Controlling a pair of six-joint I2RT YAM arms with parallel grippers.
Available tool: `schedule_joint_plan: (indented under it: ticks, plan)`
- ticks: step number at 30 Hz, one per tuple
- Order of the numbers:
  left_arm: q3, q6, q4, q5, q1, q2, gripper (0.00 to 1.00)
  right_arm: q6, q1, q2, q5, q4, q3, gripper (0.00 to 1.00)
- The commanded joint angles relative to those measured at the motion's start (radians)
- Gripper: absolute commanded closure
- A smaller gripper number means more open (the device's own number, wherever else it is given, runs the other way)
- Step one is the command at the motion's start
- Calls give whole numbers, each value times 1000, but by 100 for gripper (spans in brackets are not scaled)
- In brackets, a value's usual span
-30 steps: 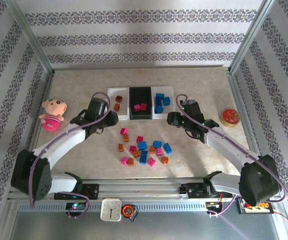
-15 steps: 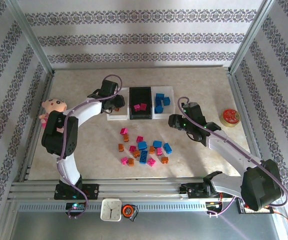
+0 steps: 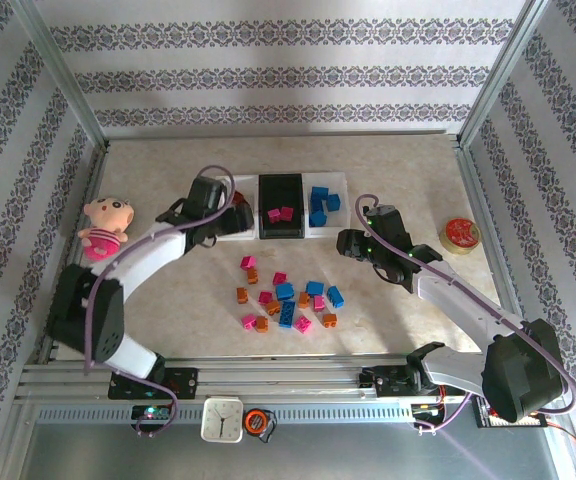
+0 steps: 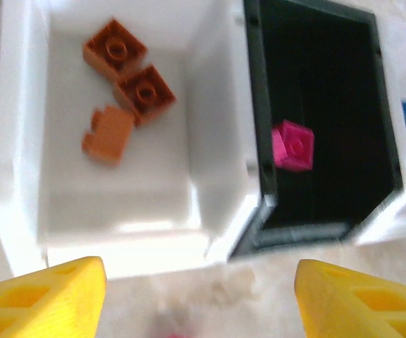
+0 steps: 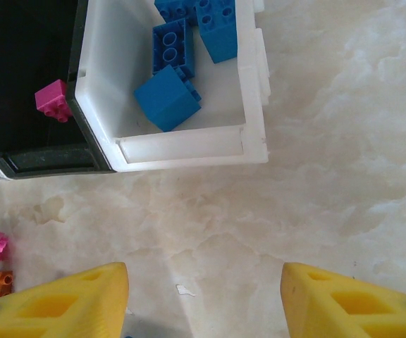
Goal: Sort the legos into containers by color
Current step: Pick up the lego from the center of the table.
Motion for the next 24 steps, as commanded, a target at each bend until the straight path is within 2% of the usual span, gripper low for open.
schedule_joint_plan:
  ticks: [1,5,10,16,20,24]
  plan:
    - [-122,-17,-9,18,-54,-79,24,8,-11,-8,-9,14,-13,41]
    - [-197,-17,39,16,-117,-105,20,18,-11,12,-20,31,-14,41]
    - [-181,6,67,-27,-148,-24,20,23,-7,13,-25,30,-14,41]
    - [-132,38,64,-60,-150,88,29,9,-10,-26,-4,-1,-20,41]
    - [-123,50,80,-74,-149,141,30,8,-14,-38,-6,-4,-24,41]
    - [-109,51,100,-57,-150,183,41,10,-14,-30,-9,2,-24,41]
